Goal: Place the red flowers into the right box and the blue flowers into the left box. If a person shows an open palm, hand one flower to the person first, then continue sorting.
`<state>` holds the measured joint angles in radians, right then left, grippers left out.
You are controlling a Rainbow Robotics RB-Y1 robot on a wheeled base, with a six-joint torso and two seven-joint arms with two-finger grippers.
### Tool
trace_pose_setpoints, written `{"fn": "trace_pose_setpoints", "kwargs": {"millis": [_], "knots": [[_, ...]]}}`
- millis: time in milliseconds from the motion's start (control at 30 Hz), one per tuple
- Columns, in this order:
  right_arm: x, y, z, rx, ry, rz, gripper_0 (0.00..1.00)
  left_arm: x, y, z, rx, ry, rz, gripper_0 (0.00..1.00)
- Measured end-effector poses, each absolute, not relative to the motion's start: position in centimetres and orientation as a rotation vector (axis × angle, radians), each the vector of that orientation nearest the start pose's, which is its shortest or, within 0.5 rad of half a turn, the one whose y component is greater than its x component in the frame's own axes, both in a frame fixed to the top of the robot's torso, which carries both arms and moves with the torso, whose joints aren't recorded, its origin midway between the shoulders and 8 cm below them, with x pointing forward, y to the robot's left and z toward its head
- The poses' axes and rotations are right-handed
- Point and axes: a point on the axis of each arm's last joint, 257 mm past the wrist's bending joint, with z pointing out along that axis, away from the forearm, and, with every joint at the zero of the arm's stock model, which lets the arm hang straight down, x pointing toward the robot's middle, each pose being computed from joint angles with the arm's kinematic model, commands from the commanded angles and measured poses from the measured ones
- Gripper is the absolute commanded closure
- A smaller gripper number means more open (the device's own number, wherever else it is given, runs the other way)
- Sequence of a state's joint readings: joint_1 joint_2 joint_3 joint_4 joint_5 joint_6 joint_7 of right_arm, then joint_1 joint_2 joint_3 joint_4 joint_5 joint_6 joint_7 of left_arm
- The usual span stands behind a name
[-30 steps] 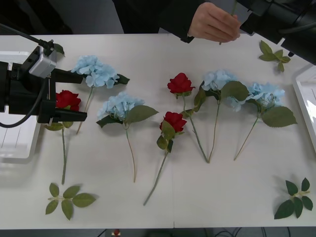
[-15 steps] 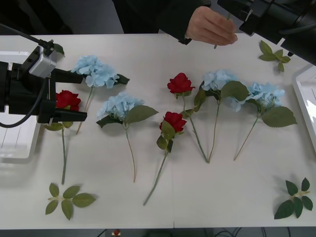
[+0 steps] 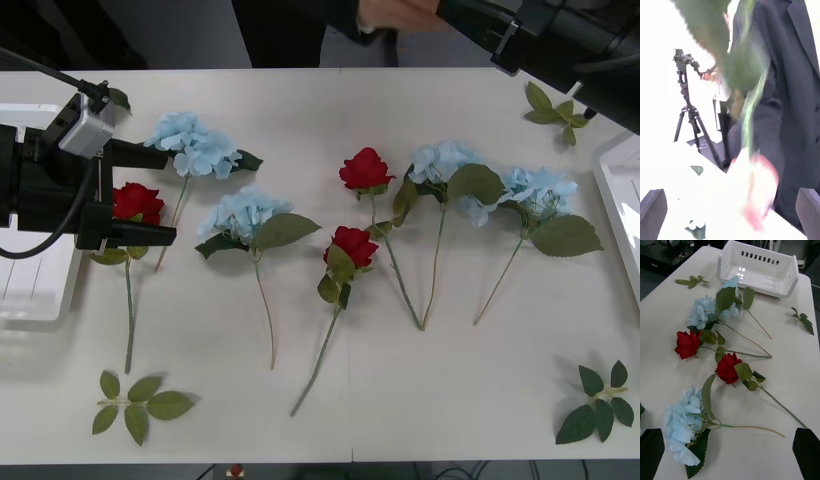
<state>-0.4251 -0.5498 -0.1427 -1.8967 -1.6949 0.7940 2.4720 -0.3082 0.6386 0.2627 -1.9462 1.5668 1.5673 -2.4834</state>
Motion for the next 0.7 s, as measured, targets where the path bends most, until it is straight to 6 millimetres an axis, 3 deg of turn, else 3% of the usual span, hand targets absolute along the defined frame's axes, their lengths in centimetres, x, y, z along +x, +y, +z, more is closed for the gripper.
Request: {"fn": "trace_pose_setpoints", "kwargs": {"millis": [133,333,533,700], "knots": [[48.3,-14.1,6.8,-0.804,1.24,0.608,0.0,40.0,16.7,-8.7,1.376,1.635,-0.571,0.0],[46.5,-19.4,3.2,-0.909,1.389,0.534,0.0,40.8,17.7,-9.7,1.253,1.797,-0.596,0.0],[45.5,-23.6,-2.6,-0.839,1.712,0.565,0.0,43.4,19.1,-10.6,1.088,1.922,-0.53,0.0],[45.2,-27.1,-7.3,-0.826,1.932,0.46,0.0,45.8,20.5,-13.4,0.851,2.122,-0.467,0.0]]}}
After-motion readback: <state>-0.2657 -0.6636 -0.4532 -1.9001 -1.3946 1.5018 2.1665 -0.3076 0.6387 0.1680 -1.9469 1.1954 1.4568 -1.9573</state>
